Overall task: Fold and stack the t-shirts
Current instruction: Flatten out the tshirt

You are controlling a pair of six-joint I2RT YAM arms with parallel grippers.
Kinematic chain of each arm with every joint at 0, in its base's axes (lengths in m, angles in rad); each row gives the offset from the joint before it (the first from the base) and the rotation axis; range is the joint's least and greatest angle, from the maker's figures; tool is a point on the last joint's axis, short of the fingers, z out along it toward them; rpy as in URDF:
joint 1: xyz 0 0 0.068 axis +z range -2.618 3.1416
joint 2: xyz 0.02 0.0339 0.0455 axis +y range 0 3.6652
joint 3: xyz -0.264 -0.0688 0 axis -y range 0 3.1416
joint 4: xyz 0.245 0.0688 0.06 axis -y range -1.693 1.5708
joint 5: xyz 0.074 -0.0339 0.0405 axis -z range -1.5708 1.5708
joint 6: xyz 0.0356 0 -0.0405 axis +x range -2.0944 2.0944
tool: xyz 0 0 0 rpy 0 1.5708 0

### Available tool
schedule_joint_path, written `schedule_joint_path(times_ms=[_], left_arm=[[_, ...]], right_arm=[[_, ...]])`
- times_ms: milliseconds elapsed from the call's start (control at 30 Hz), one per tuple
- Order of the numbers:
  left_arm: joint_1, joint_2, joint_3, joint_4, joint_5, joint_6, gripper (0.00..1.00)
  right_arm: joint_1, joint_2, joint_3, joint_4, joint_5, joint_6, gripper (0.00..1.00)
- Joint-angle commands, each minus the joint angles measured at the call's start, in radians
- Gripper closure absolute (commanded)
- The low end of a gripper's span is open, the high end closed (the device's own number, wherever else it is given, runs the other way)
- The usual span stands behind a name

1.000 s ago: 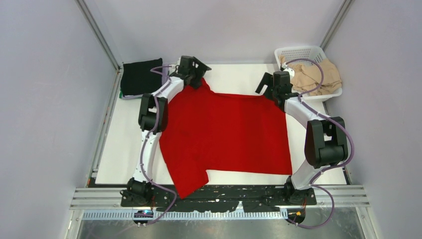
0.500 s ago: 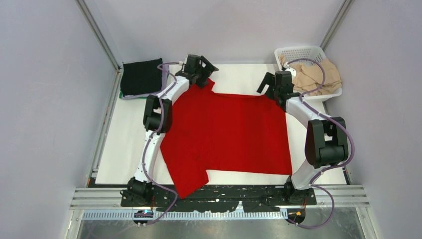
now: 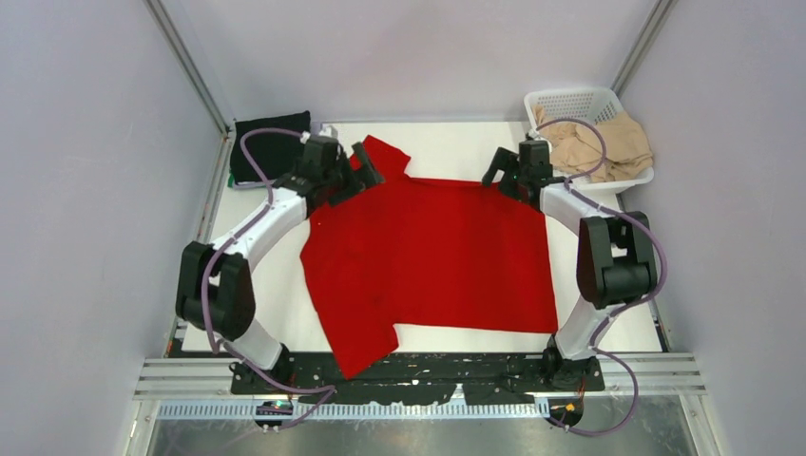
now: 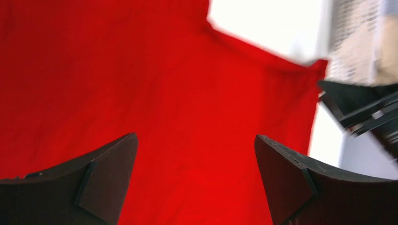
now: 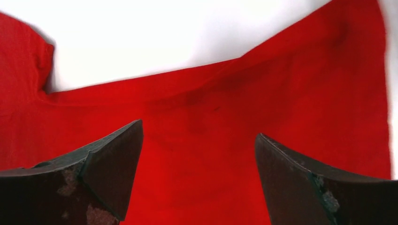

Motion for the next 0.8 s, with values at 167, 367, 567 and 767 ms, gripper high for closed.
schedule_joint_path(times_ms=[167,367,567,767], left_arm=[[0.001,-0.046,-0.360,0.069,-0.010,0.039,0.00],[0.007,-0.029,-0.383,0.027,-0.060,0.052,0.00],[0.026,-0.033,-0.412,0.004,-0.085,0.051,0.00],[0.039,-0.064,-0.457,0.012,-0.084,0.044,0.00]], right_arm=[[0.037,0.215,0.166,0.092,-0.152,0.106,0.05],[0.041,0.314,0.263,0.116,-0.146,0.149,0.04],[0.040,0.434,0.422,0.065,-0.138,0.163,0.05],[0.041,0.532,0.552,0.026,-0.080,0.196,0.05]])
